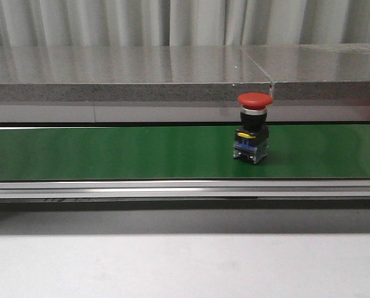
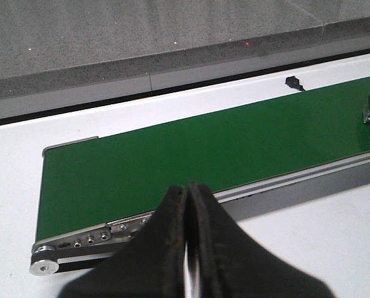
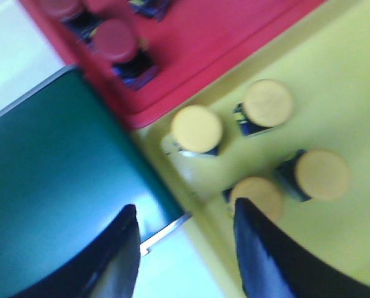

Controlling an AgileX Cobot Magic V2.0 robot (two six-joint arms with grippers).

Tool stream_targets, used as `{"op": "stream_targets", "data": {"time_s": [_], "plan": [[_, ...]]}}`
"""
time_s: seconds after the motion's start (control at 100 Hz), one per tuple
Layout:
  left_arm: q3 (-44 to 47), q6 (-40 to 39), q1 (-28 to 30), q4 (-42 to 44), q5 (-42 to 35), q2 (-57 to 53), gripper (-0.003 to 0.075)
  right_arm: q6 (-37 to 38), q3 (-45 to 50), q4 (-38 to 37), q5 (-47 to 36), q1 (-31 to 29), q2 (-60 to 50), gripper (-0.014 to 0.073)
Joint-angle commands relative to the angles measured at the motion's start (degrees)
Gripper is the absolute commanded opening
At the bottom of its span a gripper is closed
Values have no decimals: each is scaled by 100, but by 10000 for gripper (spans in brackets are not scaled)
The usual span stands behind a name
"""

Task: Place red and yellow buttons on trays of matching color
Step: 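Move the right gripper back over the belt toward the red button, then lower the right gripper onto the red button on the belt and grasp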

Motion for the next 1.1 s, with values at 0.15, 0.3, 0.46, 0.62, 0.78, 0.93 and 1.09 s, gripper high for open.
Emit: {"op": "stream_targets", "data": {"time_s": [0.15, 0.3, 0.46, 0.62, 0.78, 0.93, 1.09], "plan": [[-145, -11, -46, -111, -397, 71, -21, -1782, -181, 1032, -46, 968, -154, 364], [-145, -11, -46, -111, -397, 71, -21, -2348, -284, 1270, -52, 1458, -129, 364], [-145, -11, -46, -111, -397, 71, -21, -2468, -589, 1288, -33, 1840, -15, 364], [-145, -11, -46, -111, -397, 71, -21, -2463, -708, 1502, -291, 2064, 2, 365], [-145, -11, -46, -111, -397, 71, -21, -2797, -741, 1614, -238, 2284, 111, 495], [-145, -11, -46, -111, -405, 71, -21, -3022, -753, 1848, -244, 2459, 360, 576], [-145, -11, -46, -111, -405, 71, -21, -3274, -1137, 1935, 99, 2803, 826, 576]]}}
